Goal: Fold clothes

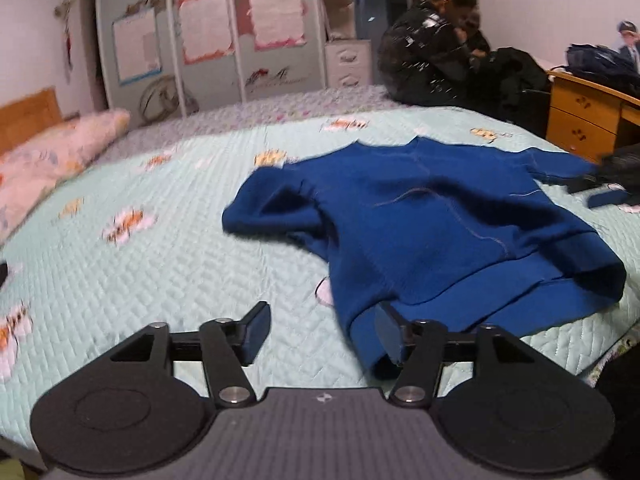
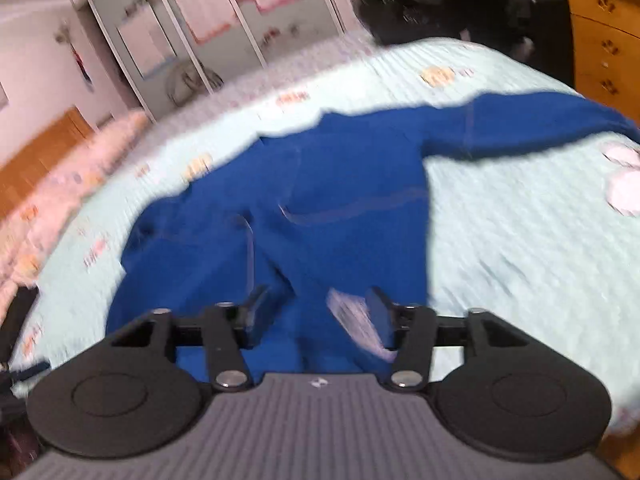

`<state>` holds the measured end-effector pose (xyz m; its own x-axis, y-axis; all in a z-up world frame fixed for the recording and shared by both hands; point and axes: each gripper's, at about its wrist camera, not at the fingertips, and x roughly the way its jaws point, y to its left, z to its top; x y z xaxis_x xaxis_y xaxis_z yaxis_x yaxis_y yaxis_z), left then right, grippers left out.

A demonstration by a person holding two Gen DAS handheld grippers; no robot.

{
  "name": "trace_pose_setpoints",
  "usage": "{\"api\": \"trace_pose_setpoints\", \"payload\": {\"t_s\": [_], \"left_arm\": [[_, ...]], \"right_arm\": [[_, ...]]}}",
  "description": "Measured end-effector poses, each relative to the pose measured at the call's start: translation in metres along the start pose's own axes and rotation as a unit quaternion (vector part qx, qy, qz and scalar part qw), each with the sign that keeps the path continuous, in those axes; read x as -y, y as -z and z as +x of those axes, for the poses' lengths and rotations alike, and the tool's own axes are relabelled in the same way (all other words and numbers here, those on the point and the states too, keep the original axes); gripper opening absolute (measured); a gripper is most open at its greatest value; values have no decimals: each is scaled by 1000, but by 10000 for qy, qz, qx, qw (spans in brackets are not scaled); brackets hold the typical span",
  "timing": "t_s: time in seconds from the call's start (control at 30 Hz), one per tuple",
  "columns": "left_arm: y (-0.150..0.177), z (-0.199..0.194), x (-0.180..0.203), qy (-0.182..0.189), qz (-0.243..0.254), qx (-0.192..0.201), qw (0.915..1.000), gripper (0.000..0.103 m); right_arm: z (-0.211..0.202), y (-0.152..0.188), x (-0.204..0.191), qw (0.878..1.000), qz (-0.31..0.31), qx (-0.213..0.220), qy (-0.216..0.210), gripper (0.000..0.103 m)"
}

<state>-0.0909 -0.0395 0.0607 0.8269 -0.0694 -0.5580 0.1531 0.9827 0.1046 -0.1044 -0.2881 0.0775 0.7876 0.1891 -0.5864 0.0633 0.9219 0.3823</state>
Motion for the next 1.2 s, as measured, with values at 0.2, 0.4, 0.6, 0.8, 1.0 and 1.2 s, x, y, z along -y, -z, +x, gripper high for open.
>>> {"api": "trace_pose_setpoints", "payload": {"t_s": [0.2,0.4,0.6,0.8,1.0,1.2], "left_arm": [[1,-5,0,70,10,70,10000,66],[4,3,-5,68,-175,-46,9998,67],[5,-1,-5,52,-46,33,10000,74],[8,7,-11,46,-243,-142,9996,74],[9,7,-16,43,-292,-104,9995,76],[7,8,-11,69,-196,-127,9997,76]], "right_arm": [[46,16,34,9929,-70,-1023,610,35],[22,42,-30,9828,-1602,-655,651,45],[28,69,-89,9563,-2870,-528,209,49],[39,58,-80,9797,-1962,-421,-6,71],[36,52,-77,9526,-1863,-1763,-1633,53],[58,18,-48,9883,-1045,-712,-852,60]]}}
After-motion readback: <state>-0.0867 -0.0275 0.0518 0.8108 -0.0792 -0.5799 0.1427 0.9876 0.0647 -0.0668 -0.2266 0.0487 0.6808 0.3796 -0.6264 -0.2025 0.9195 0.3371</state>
